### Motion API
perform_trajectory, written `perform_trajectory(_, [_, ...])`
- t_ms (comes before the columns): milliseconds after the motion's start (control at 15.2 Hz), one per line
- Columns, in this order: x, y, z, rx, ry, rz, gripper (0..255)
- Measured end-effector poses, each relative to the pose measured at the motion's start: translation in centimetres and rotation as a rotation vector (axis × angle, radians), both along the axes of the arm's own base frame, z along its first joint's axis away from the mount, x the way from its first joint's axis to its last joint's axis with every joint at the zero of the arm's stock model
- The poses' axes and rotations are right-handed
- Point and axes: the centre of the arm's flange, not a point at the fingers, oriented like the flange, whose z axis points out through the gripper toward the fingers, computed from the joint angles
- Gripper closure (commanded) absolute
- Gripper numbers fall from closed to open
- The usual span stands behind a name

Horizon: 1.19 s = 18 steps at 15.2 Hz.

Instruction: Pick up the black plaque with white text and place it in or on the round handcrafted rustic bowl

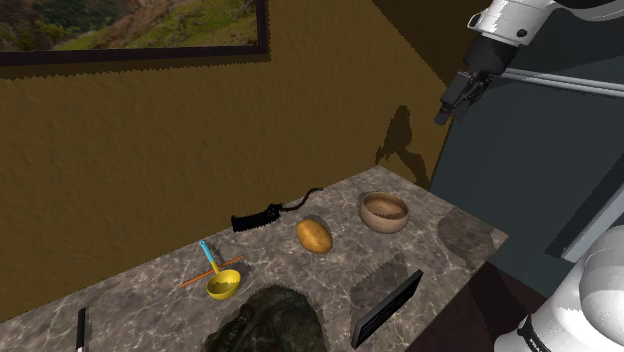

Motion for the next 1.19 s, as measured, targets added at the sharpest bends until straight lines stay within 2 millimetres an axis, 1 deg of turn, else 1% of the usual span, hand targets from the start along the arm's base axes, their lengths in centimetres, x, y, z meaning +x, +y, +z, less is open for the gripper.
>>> perform_trajectory(66, [0.0, 0.0, 0.0, 0.000, 0.000, 0.000, 0])
perform_trajectory(264, [0.8, 1.8, -1.9, -0.019, 0.004, 0.092, 0])
perform_trajectory(396, [1.4, 3.6, -3.8, -0.036, 0.008, 0.176, 0])
perform_trajectory(528, [1.9, 5.6, -5.4, -0.054, 0.011, 0.264, 0])
perform_trajectory(726, [2.4, 7.9, -8.7, -0.081, 0.016, 0.397, 0])
perform_trajectory(990, [2.3, 11.3, -12.2, -0.118, 0.022, 0.575, 0])
perform_trajectory(1122, [2.2, 13.0, -14.4, -0.136, 0.026, 0.664, 0])
perform_trajectory(1188, [1.8, 13.9, -15.5, -0.145, 0.027, 0.708, 0])
